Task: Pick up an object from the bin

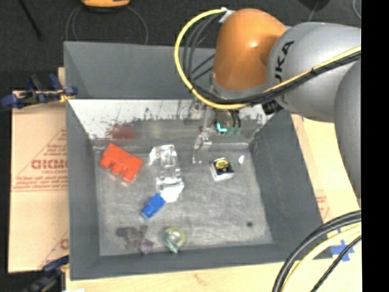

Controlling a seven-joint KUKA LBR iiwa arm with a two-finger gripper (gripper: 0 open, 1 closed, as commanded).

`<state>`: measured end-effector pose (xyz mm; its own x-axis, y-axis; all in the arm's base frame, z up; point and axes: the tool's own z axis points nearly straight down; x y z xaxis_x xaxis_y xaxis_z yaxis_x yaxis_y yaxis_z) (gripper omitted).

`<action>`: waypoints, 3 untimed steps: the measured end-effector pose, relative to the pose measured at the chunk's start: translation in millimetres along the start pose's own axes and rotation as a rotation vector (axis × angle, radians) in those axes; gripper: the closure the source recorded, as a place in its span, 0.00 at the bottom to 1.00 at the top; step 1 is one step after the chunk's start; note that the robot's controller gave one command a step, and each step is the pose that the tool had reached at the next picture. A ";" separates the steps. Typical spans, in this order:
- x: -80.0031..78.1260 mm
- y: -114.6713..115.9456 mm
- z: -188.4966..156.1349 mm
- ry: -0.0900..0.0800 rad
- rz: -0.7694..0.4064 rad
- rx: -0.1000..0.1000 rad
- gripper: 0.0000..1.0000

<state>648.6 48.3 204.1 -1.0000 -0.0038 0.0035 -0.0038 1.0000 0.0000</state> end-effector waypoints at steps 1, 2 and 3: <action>9.7 16.7 80.4 -0.014 -0.189 0.002 0.00; -1.8 56.9 83.2 -0.011 -0.383 0.000 0.00; -6.7 138.3 114.0 -0.016 -0.666 0.006 0.00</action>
Offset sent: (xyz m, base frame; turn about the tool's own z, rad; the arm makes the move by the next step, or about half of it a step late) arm -0.0138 0.0185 -0.0847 -0.1911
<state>654.4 186.6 90.0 -0.7836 -0.6212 -0.0105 -0.6212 0.7836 -0.0084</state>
